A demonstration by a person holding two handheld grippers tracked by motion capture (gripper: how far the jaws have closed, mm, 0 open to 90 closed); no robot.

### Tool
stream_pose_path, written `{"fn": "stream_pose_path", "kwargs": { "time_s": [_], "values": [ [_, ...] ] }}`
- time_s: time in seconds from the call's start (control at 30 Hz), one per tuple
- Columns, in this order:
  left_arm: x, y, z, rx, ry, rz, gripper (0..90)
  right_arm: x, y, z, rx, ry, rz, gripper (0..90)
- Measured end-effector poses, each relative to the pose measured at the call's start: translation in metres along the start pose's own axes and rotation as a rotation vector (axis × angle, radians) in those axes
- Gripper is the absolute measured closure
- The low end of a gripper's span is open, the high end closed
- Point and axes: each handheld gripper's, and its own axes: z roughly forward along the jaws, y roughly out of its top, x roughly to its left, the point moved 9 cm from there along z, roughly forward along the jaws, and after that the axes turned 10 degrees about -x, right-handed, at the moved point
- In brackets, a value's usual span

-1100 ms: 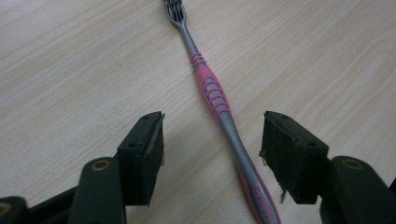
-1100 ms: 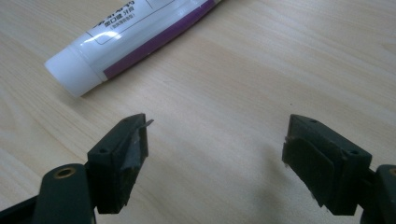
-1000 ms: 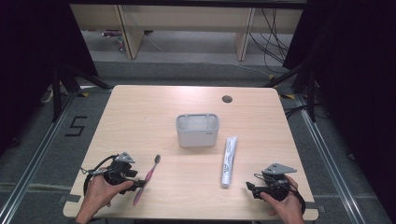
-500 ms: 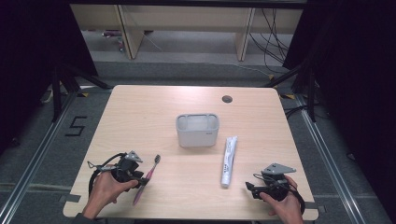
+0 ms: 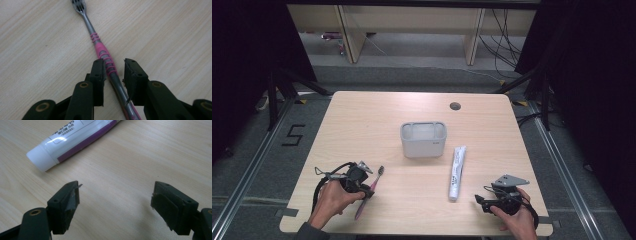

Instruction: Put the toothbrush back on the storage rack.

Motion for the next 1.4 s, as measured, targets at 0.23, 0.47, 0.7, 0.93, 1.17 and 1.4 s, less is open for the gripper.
{"fn": "stream_pose_path", "kwargs": {
  "time_s": [0.23,0.47,0.7,0.93,1.17,1.4],
  "values": [
    [0.0011,-0.0018,0.0032,0.026,-0.008,-0.007,72.9,0.0011,-0.0007,-0.0023,0.019,-0.016,0.016,22.8],
    [0.0022,-0.0034,0.0025,0.066,-0.022,0.006,78.7,0.0035,0.0001,-0.0019,0.016,-0.008,0.027,22.9],
    [0.0031,-0.0029,0.0031,0.111,-0.017,0.028,81.0,0.0035,0.0011,0.0000,0.005,-0.004,0.007,23.0],
    [0.0029,-0.0012,0.0052,0.158,-0.012,0.056,82.0,0.0059,0.0011,-0.0008,0.017,-0.003,0.030,23.1],
    [0.0044,-0.0009,0.0051,0.200,-0.020,0.072,82.3,0.0066,0.0006,-0.0010,0.024,0.003,0.032,23.2],
    [0.0054,-0.0002,0.0054,0.238,-0.026,0.096,82.5,0.0049,0.0013,0.0003,0.010,0.001,0.006,23.2]
  ]
}}
